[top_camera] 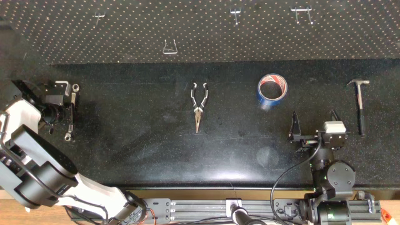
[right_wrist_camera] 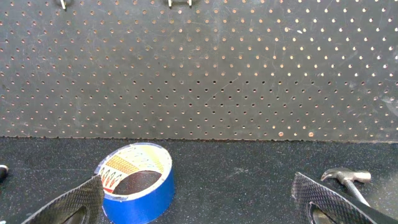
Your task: Place Tools Onto Pegboard
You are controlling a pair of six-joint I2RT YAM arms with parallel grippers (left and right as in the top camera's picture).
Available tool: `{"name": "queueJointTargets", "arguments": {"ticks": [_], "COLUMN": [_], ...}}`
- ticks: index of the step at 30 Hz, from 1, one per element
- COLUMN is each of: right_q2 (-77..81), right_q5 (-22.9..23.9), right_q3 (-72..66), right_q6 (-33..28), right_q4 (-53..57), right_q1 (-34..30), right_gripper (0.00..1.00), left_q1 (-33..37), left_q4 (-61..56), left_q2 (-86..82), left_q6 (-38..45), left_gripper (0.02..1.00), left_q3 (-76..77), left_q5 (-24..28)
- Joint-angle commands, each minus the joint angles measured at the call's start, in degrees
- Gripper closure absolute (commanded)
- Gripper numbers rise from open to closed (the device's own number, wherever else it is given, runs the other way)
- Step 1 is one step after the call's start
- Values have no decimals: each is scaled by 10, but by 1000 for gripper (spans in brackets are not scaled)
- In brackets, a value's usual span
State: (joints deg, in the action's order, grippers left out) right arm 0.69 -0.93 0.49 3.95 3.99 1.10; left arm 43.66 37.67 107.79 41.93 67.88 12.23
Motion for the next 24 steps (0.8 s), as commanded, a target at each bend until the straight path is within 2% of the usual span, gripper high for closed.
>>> {"name": "queueJointTargets", "arguments": {"ticks": [1, 4, 7, 13, 14, 15, 16, 19, 21, 22, 24], "right_q2": [-5, -5, -5, -5, -5, -5, -5, -5, -5, -5, -5], "right_q5": [5, 5, 5, 5, 5, 5, 5, 5, 5, 5, 5], "right_q3": [-3, -3, -3, -3, -3, -3, -3, -3, -3, -3, -3], "right_q6": [-4, -4, -4, -4, -4, -4, -4, -4, -4, -4, -4], "right_q4": [2, 2, 2, 2, 2, 2, 2, 2, 2, 2, 2], "right_q1": [-2, -2, -2, -2, -2, -2, -2, -2, -2, -2, -2], "right_gripper": [20, 18, 20, 20, 20, 20, 20, 20, 20, 20, 20], "left_q1": [-2, -2, -2, -2, -2, -2, -2, -2, -3, -5, -41], "left_q4": [11, 13, 13, 11, 8, -1, -2, -2, -2, -3, -2], "left_q2": [26, 26, 26, -34, -64, -107, -143, -241, -317, -341, -376], "left_q6": [1, 1, 1, 0, -25, -65, -77, -105, -109, -137, -150], "left_gripper": [899, 899, 989, 993, 991, 993, 993, 991, 991, 991, 991], "left_q3": [-5, -5, -5, 1, 4, 8, 8, 8, 8, 8, 8], "left_q5": [-16, -16, -15, -13, -10, -2, 25, 51, 108, 126, 118]}}
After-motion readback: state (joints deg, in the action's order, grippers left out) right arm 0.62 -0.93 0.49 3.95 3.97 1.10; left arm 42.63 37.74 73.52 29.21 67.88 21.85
